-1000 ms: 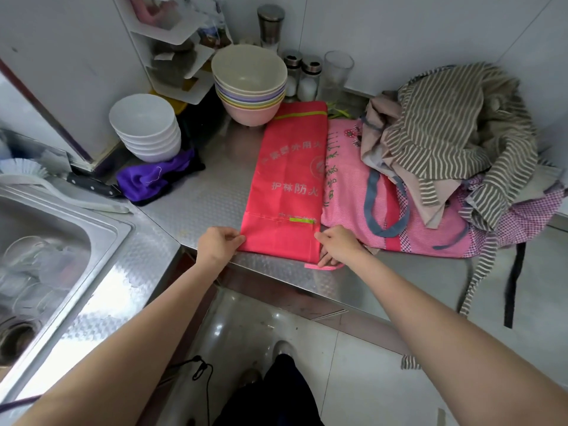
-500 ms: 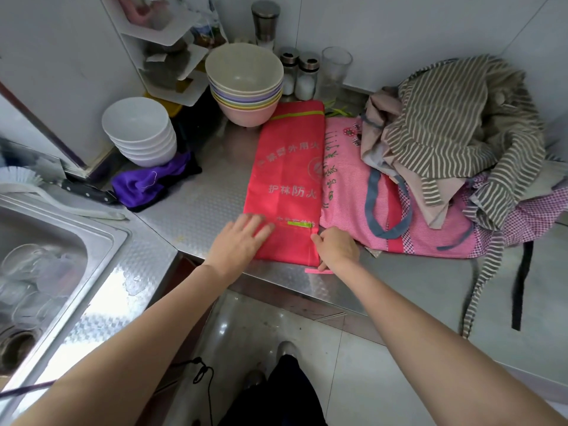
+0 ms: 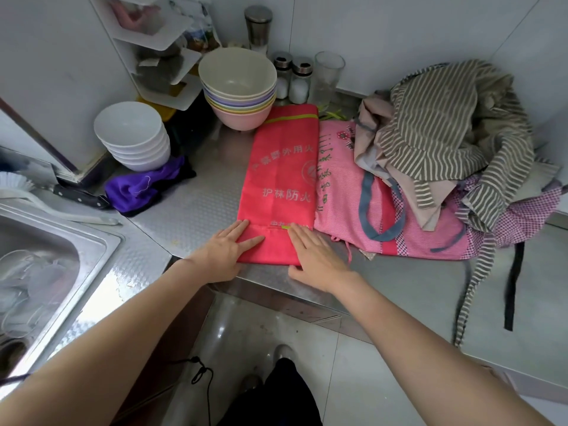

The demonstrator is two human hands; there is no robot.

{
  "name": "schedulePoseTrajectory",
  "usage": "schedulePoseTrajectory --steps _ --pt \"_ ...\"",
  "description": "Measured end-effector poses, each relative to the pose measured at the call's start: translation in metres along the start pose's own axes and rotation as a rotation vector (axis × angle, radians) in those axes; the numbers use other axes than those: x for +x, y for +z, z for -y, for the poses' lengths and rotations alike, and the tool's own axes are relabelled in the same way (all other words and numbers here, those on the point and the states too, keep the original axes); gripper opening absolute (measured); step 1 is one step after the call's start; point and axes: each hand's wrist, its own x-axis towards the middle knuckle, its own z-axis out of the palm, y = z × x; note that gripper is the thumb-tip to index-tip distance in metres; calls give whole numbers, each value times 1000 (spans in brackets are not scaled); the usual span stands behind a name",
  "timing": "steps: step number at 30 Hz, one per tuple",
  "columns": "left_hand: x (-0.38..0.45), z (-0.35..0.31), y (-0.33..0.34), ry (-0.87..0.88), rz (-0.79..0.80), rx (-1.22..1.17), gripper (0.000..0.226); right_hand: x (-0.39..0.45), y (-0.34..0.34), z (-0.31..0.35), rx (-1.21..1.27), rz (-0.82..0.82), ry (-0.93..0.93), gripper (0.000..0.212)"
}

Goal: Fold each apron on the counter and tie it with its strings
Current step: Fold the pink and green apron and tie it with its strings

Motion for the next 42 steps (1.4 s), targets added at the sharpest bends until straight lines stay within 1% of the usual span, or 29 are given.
schedulePoseTrajectory --steps 3,6,7,9,11,12,14,15,16,20,22,24,27,31,32,35,37,38,39,40,41,42 --pt "-7 9 -2 11 -18 -196 81 -1 -8 -6 50 -40 -11 76" --pt "-12 10 -3 -28 -91 -361 83 -5 -9 -12 233 -108 16 68" --pt "-12 11 -3 -44 -133 -410 78 -6 -8 -14 305 -151 48 62" --pt "-13 11 -3 -91 -231 -519 57 -7 -8 -19 447 -216 137 44" --pt "-12 10 -3 -174 -307 -637 33 -9 -11 -23 639 -182 223 24" --pt "-11 8 -2 -230 -330 -682 26 -11 -11 -24 779 -156 259 17" --pt "-7 5 0 -319 -349 -778 22 -14 -7 -23 1062 -139 335 13" --pt "-5 2 1 -352 -352 -832 22 -12 -2 -23 1109 -165 373 14" --pt "-4 -1 3 -381 -360 -869 22 -10 1 -23 1093 -199 395 17" --pt "1 -14 10 -472 -398 -956 22 -2 6 -18 808 -269 462 29" --pt "3 -21 13 -462 -391 -992 22 -1 4 -16 682 -248 496 33" --pt "3 -28 16 -439 -379 -965 19 0 3 -13 572 -227 521 36" --pt "2 -37 22 -410 -389 -992 24 3 1 -10 495 -218 535 39" --pt "-1 -38 21 -433 -459 -839 24 5 1 -10 463 -193 552 41" --pt "-2 -39 17 -448 -451 -777 26 5 1 -9 461 -192 558 41" --pt "-2 -40 5 -514 -362 -450 28 4 -3 -5 409 -189 586 44" --pt "-5 -35 4 -482 -373 -255 27 4 -3 -2 333 -191 592 44" --pt "-5 -31 6 -396 -431 -162 32 5 -4 -1 310 -188 597 44" --pt "-3 -27 12 -269 -494 -72 39 5 -5 0 313 -175 607 43" --pt "-3 -25 14 -111 -524 -8 44 6 -7 1 328 -162 618 43" --pt "-4 -26 17 21 -481 39 50 7 -9 1 341 -142 624 43" --pt "-4 -28 18 84 -363 67 61 9 -10 0 356 -119 626 42"
